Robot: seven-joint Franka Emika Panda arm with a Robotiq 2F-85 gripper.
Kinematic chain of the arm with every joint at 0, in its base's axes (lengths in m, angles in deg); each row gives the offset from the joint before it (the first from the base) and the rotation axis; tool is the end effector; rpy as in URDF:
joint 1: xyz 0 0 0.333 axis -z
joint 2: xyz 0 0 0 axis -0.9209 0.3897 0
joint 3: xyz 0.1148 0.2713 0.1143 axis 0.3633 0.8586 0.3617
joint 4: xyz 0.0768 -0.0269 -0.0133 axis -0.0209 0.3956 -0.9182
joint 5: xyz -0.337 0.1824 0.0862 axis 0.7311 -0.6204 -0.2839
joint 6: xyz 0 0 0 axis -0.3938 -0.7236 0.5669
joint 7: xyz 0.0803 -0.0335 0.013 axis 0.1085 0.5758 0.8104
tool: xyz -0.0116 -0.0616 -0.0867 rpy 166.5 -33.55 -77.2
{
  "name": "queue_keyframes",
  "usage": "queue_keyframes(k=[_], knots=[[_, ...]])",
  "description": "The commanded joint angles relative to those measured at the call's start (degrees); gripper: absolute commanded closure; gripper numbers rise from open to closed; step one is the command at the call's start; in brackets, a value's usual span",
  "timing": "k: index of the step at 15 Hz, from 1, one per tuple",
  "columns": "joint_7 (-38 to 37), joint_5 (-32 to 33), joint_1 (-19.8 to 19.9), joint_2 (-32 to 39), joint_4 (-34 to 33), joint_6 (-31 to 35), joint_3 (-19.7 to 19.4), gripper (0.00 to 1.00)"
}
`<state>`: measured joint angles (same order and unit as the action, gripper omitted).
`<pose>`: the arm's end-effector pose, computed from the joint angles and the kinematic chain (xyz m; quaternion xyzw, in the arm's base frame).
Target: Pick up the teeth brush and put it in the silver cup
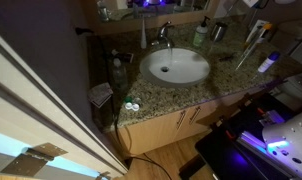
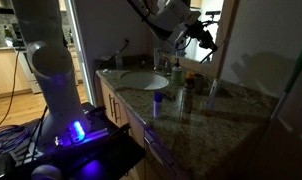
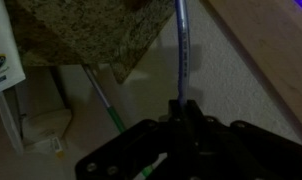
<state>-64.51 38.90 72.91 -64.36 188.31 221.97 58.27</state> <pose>0.5411 -0.2222 0.4319 0.6814 -0.5738 0.4477 0.0777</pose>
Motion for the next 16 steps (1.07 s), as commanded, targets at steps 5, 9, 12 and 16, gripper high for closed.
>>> queue_keyframes(k=[5, 9, 12, 16], knots=[[-27.0, 29.1, -1.6, 2.4, 1.0, -5.8, 0.5, 0.97], [-28.4, 30.8, -1.8, 3.2, 1.3, -6.0, 0.4, 0.97], [-28.8, 30.9, -2.0, 3.5, 1.4, -6.1, 0.5, 0.89], [-28.6, 32.8, -2.3, 4.4, 2.2, -7.0, 1.1, 0.97]])
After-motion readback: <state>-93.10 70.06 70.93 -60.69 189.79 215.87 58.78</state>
